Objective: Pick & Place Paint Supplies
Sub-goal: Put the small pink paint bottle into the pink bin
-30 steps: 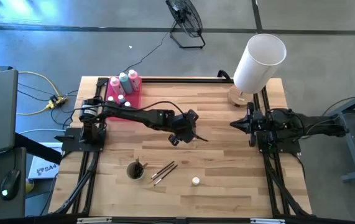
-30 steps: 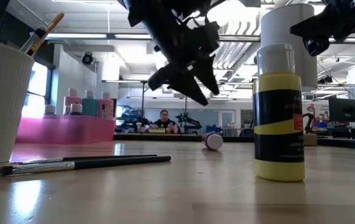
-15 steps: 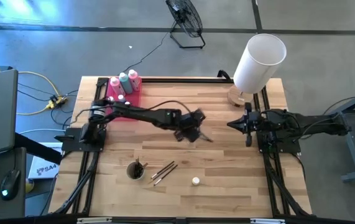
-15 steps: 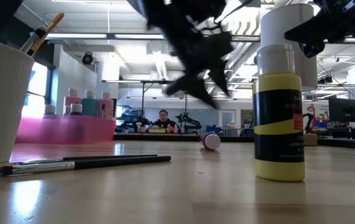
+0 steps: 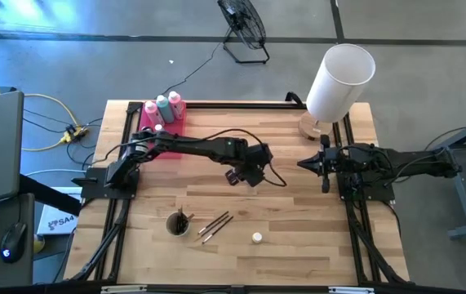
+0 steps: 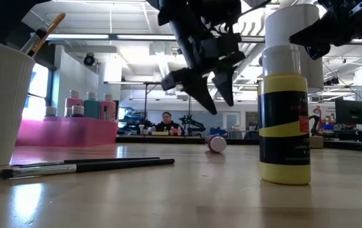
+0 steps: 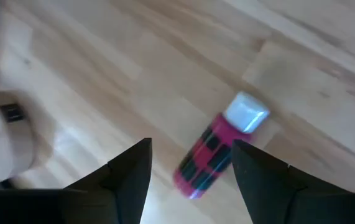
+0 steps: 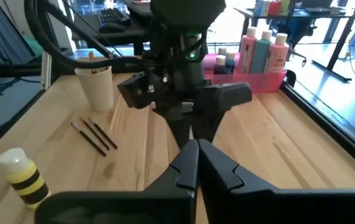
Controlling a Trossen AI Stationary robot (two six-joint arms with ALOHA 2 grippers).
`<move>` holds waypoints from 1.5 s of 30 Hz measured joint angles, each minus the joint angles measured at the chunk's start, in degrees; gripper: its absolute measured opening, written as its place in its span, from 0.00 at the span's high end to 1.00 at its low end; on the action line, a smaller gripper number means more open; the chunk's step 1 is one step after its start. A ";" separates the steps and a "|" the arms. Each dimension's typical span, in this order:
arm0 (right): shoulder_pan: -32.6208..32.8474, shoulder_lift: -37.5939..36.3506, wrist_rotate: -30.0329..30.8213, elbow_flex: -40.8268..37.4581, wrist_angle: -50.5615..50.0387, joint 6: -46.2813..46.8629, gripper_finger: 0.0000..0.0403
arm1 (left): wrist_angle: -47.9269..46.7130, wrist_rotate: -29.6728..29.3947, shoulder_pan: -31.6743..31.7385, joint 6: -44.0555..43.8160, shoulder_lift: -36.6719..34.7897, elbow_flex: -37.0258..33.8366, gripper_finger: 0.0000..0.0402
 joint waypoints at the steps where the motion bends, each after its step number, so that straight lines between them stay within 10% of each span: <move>1: 0.02 0.00 -0.03 0.00 0.03 -0.02 0.99 | -0.42 0.49 -0.27 -0.04 0.10 -0.03 0.47; 45: 0.00 -0.04 -0.01 0.00 -0.07 -1.27 0.99 | 1.36 -6.50 -2.55 1.21 8.47 0.08 0.47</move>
